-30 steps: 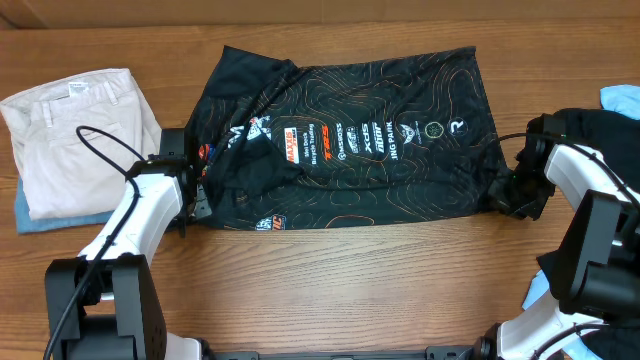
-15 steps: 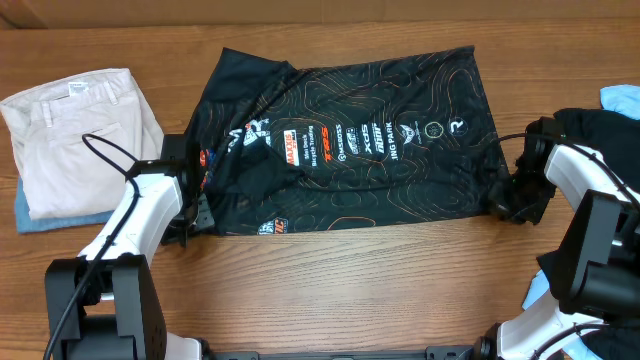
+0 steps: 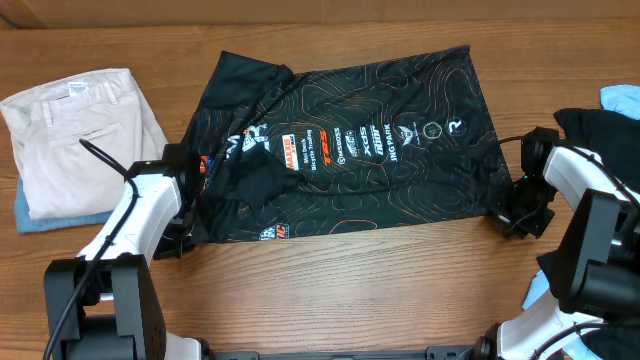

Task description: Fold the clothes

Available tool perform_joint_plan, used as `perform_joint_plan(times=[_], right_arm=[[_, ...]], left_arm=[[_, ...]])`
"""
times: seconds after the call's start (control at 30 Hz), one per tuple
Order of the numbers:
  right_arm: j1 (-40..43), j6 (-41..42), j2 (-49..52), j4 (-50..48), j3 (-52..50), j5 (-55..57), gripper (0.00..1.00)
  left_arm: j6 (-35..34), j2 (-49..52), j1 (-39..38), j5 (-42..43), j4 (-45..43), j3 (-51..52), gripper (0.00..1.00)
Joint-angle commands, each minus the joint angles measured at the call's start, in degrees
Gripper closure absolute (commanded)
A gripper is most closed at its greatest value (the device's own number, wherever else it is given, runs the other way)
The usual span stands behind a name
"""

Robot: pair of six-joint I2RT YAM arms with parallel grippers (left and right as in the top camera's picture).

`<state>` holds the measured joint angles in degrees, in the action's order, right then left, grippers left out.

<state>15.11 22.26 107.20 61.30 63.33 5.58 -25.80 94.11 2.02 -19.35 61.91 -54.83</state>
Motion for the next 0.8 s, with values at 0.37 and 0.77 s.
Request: perform_joint_plan(times=[0.37, 0.77], right_arm=[[0.4, 1.1, 0.3, -8.6, 7.4, -1.0, 0.57], [0.7, -3.0, 0.3, -8.3, 7.6, -4.9, 0.55]], left_arm=[[-2.1, 0.4, 0.3, -1.6, -2.4, 0.2, 0.92], [-2.0, 0.4, 0.3, -1.1, -3.7, 0.2, 0.9]])
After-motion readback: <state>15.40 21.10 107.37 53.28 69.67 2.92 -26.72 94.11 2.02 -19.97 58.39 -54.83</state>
